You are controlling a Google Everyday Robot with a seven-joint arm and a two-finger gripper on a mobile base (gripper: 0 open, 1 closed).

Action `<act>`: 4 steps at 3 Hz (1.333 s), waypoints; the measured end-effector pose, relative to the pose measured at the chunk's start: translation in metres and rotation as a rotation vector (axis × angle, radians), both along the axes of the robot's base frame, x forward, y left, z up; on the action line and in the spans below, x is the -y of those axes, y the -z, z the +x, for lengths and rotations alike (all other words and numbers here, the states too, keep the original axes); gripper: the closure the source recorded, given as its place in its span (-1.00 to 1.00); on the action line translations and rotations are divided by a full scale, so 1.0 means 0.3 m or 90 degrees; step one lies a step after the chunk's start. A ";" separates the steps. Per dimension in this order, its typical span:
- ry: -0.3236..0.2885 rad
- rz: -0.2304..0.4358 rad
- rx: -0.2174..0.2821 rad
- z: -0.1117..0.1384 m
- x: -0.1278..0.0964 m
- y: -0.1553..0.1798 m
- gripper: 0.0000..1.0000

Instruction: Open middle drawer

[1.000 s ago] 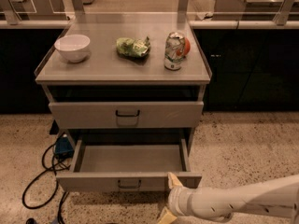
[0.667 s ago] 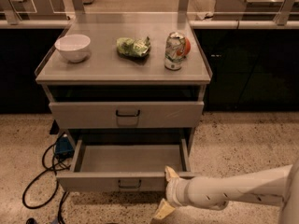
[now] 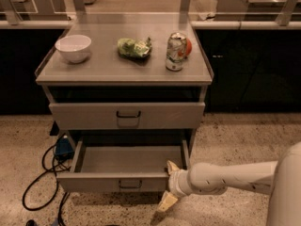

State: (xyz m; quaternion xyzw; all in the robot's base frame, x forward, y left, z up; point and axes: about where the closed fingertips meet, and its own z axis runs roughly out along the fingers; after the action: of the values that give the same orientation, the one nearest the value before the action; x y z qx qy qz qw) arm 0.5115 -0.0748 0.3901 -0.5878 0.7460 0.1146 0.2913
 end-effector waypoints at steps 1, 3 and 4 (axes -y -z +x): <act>0.000 0.000 0.000 0.000 0.000 0.000 -0.66; 0.000 0.000 0.000 0.000 0.000 -0.001 0.27; 0.000 0.000 0.000 0.000 0.001 -0.030 0.72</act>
Offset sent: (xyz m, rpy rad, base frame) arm 0.0000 0.0000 0.0001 0.0000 0.0000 0.0000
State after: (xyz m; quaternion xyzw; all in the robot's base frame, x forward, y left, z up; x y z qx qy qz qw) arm 0.5115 -0.0750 0.3992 -0.5878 0.7460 0.1146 0.2913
